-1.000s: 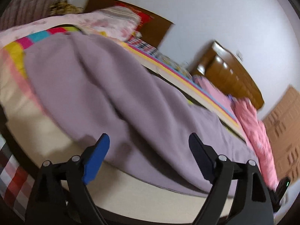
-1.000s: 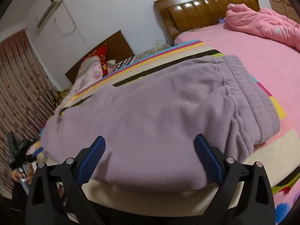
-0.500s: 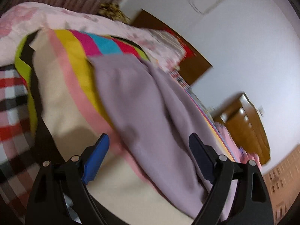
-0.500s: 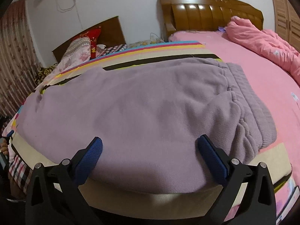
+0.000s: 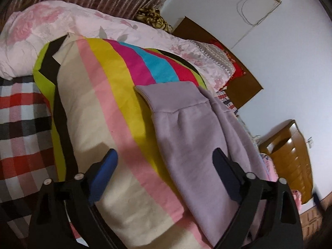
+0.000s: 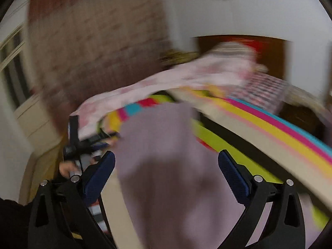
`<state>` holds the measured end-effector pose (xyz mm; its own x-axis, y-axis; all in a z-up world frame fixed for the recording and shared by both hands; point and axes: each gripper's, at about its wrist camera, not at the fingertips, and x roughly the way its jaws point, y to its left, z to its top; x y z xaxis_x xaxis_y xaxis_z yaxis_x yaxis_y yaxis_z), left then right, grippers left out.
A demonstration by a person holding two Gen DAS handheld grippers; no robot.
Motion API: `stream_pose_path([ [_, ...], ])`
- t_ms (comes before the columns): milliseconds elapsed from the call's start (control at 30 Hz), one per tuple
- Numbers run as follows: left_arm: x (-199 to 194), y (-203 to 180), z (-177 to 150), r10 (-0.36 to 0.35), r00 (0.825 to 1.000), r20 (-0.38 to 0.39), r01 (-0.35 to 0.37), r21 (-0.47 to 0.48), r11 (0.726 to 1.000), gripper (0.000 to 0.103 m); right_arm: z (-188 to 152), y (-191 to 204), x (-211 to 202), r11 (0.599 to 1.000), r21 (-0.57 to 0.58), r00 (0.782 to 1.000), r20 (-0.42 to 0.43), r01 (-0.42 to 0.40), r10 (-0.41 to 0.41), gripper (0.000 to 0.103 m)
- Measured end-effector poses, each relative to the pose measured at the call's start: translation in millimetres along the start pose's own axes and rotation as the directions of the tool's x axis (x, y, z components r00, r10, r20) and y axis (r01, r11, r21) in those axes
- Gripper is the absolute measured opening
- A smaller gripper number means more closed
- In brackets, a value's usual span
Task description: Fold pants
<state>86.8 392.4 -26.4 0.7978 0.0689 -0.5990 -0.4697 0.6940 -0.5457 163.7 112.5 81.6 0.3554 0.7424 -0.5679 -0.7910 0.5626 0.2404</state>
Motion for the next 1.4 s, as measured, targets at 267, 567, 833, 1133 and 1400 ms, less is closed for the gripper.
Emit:
stream_pose_path([
  [267,14.0,-5.2,24.5,0.015,0.999,-0.045,-0.014,0.007,1.0,0.098,85.9,1.1,219.6,0.981,0.075,0.947,-0.258,-0.179,0.192,0.097],
  [567,45.2,0.7,57.0,0.002,0.998,-0.064,-0.006,-0.06,0.998,0.074,111.6,-17.1,296.2,0.978,0.026,0.882,-0.427,-0.209,0.2,0.06],
  [833,61.5,4.5,56.8,0.019,0.997,-0.07,-0.023,-0.062,0.998,0.062,106.2,-20.6,308.9,0.965,-0.051,0.863,-0.461,-0.259,0.207,0.05],
  [1133,45.5,-11.0,65.7,0.006,1.0,0.011,-0.006,0.01,1.0,0.008,116.3,-5.5,282.2,0.958,-0.223,0.936,-0.339,-0.181,0.098,0.012],
  [1400,52.2,-0.5,74.3,0.143,0.99,0.008,-0.143,-0.02,0.99,0.01,114.7,2.1,313.4,0.964,-0.2,0.904,-0.42,-0.174,0.076,0.016],
])
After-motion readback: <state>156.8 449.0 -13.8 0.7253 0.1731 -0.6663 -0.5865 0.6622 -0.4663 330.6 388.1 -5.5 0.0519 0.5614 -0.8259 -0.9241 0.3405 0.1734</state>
